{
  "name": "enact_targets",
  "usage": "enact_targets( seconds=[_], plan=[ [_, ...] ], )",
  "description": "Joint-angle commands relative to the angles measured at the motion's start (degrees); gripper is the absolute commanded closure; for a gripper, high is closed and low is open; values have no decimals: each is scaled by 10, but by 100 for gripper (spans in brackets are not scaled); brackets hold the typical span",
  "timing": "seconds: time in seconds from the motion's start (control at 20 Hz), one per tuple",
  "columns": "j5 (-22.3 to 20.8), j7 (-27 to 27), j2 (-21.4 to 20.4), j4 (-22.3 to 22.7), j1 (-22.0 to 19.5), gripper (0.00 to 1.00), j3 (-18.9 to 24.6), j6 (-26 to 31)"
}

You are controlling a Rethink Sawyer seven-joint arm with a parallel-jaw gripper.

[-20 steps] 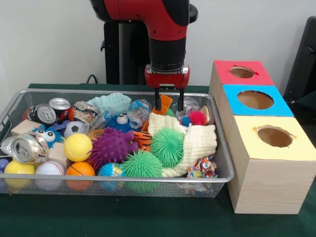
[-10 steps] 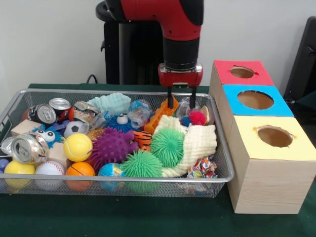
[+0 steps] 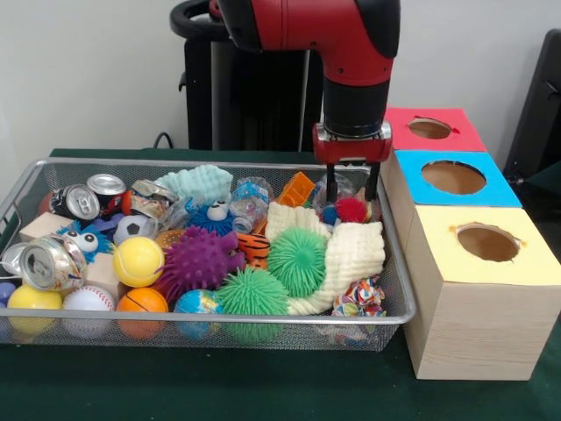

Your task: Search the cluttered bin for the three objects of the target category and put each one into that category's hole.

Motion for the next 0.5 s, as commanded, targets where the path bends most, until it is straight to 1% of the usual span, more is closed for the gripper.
enact_targets(
  seconds=[0.05, 0.35, 0.5],
  plan=[
    [42, 46, 43, -120, -9, 0, 50, 74],
    [38, 26, 49, -151, -20, 0, 59, 107],
    [34, 18, 46, -158, -28, 0, 64, 119]
  ],
)
